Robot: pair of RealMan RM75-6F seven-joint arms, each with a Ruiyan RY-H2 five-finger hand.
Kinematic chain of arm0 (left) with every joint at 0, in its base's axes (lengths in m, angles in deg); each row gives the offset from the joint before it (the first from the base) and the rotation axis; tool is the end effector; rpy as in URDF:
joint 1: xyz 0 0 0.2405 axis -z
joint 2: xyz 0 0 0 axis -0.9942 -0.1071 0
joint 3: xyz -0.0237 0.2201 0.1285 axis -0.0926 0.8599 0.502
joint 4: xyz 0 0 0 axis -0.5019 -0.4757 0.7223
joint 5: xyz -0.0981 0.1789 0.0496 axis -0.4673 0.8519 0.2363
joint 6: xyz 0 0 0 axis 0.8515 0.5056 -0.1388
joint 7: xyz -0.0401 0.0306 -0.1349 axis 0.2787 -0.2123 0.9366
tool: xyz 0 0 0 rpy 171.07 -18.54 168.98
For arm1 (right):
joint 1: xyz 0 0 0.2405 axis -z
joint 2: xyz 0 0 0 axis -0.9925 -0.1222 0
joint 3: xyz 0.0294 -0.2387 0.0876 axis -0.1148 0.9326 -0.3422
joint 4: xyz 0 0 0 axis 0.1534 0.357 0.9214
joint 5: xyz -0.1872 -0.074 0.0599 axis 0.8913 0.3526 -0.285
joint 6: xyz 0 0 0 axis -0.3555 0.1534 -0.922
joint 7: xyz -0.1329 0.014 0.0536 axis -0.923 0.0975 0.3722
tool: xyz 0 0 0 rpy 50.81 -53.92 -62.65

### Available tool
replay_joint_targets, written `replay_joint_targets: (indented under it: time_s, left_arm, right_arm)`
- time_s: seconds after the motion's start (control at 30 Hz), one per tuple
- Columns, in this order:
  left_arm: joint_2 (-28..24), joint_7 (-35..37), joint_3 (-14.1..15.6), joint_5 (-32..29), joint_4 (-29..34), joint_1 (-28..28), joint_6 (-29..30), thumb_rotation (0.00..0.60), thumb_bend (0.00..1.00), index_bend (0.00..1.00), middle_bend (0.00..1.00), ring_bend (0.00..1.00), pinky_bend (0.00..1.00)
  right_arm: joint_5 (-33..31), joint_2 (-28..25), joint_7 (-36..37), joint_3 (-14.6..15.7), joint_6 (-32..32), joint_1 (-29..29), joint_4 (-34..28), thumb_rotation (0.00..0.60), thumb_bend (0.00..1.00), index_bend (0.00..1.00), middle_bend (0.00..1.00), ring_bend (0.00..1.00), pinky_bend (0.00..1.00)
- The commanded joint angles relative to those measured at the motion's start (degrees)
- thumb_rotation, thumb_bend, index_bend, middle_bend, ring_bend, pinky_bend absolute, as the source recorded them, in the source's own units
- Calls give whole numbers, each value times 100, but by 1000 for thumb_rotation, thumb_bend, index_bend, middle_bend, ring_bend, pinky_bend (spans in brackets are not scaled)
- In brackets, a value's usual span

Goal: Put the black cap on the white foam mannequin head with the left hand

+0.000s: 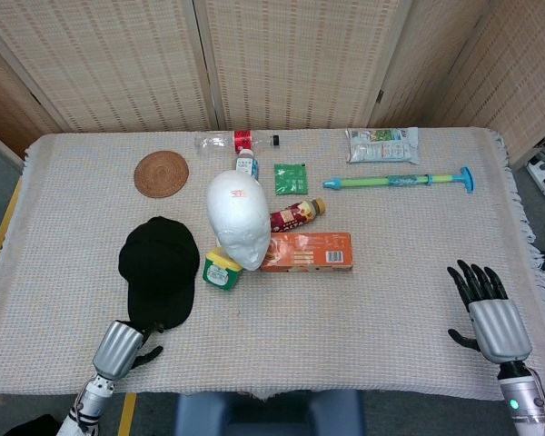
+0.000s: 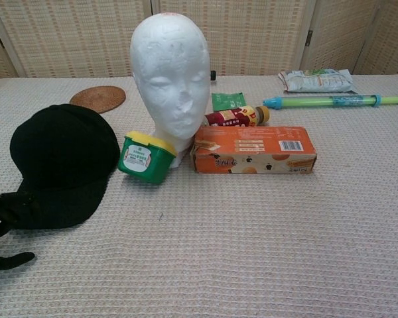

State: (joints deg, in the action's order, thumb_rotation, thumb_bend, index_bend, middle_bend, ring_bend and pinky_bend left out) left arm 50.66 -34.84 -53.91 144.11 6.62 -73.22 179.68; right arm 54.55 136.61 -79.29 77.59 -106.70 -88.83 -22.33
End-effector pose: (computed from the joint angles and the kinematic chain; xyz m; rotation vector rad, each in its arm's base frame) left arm -0.2959 0.1903 -0.0358 -1.7248 -0.6754 -1.2091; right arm -0.3057 -0.1781 0.1271 1.5286 -0.8529 0.7433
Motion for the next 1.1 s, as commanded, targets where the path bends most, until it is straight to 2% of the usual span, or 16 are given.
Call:
replay_joint_targets:
  time_s: [0.03, 0.23, 0.47, 0.57, 0.63, 0.7, 0.77, 0.9, 1.1]
  left_arm:
    - [574, 257, -73, -131, -953, 164, 79, 600, 191, 539, 1000, 967, 1000]
    - [994, 420, -129, -344, -1799, 319, -82, 600, 200, 516, 1000, 967, 1000]
    - [1203, 331, -175, -566, -2289, 462, -288, 600, 239, 517, 1000, 967, 1000]
    - [1207, 270, -175, -630, -2392, 511, -300, 600, 290, 525, 1000, 968, 1000]
    - [1184, 233, -171, -665, -2434, 532, -238, 600, 348, 547, 1000, 969, 1000]
    - [1147, 235, -183, -705, -2442, 554, -165, 600, 408, 611, 1000, 969, 1000]
    - [1090, 268, -231, -779, -2430, 591, -35, 600, 429, 651, 1000, 967, 1000]
    - [955, 390, -416, -983, -2364, 736, 286, 600, 461, 670, 1000, 965, 1000]
    - [640, 632, -909, -1417, -2154, 1227, 842, 600, 488, 671, 1000, 965, 1000]
  right_arm:
    - [-55, 7, -36, -11, 58, -27, -5, 600, 68, 0, 5, 0, 0]
    - [-186, 25, -94, -42, 173, -75, -3, 600, 67, 0, 7, 0, 0]
    - [-268, 2, -95, -43, 280, -118, -28, 600, 69, 0, 10, 0, 0]
    - [-245, -30, -46, -20, 298, -123, -58, 600, 69, 0, 14, 0, 0]
    - [-223, -52, -17, -1, 307, -126, -74, 600, 68, 0, 16, 0, 0]
    - [-201, -68, 2, 17, 313, -126, -89, 600, 68, 0, 19, 0, 0]
    - [-173, -82, 15, 38, 318, -128, -100, 600, 68, 0, 19, 0, 0]
    - [-124, -107, 44, 76, 328, -130, -123, 600, 68, 0, 20, 0, 0]
    - [-46, -147, 104, 120, 299, -116, -158, 600, 68, 0, 20, 0, 0]
